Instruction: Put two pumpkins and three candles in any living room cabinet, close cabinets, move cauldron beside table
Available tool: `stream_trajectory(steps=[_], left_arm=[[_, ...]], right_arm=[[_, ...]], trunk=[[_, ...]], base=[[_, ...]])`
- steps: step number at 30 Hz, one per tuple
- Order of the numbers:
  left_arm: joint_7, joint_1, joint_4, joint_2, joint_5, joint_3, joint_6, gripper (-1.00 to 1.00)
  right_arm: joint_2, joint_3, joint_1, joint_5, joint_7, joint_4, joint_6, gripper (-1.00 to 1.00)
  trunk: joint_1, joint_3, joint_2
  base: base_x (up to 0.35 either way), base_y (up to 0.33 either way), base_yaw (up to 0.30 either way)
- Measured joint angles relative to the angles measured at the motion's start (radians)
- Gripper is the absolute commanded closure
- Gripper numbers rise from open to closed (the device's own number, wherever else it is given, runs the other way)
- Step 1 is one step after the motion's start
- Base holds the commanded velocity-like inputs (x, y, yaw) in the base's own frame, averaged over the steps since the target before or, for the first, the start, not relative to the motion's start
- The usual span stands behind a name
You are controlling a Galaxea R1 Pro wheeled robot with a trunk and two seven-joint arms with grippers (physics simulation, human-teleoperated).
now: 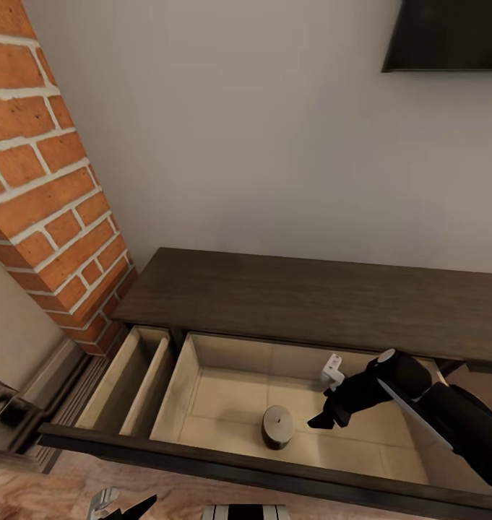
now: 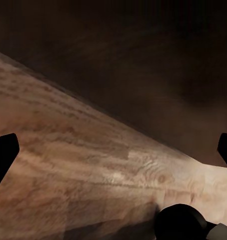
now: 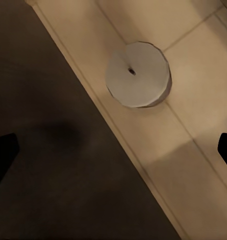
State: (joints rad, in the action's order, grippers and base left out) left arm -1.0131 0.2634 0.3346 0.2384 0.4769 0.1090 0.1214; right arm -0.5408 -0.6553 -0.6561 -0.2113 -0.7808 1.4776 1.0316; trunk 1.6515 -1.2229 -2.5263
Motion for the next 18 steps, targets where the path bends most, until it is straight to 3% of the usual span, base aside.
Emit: stream_trajectory(steps=[6, 18], left_arm=[[-0.001, 0.0, 0.0, 0.001, 0.001, 0.0, 0.0, -1.0], [-0.001, 0.0, 0.0, 0.001, 0.002, 0.0, 0.0, -1.0]], right_arm=[[-0.013, 0.0, 0.001, -0.022, 0.001, 0.006, 0.0, -1.0], [-0.039, -0.001, 0.001, -0.054, 0.002, 0.014, 0.001, -1.0]], trunk=[[0.0, 0.0, 0.0], [-0.004, 0.035, 0.002]], base=[[0.0, 0.0, 0.0], [0.0, 0.0, 0.0]])
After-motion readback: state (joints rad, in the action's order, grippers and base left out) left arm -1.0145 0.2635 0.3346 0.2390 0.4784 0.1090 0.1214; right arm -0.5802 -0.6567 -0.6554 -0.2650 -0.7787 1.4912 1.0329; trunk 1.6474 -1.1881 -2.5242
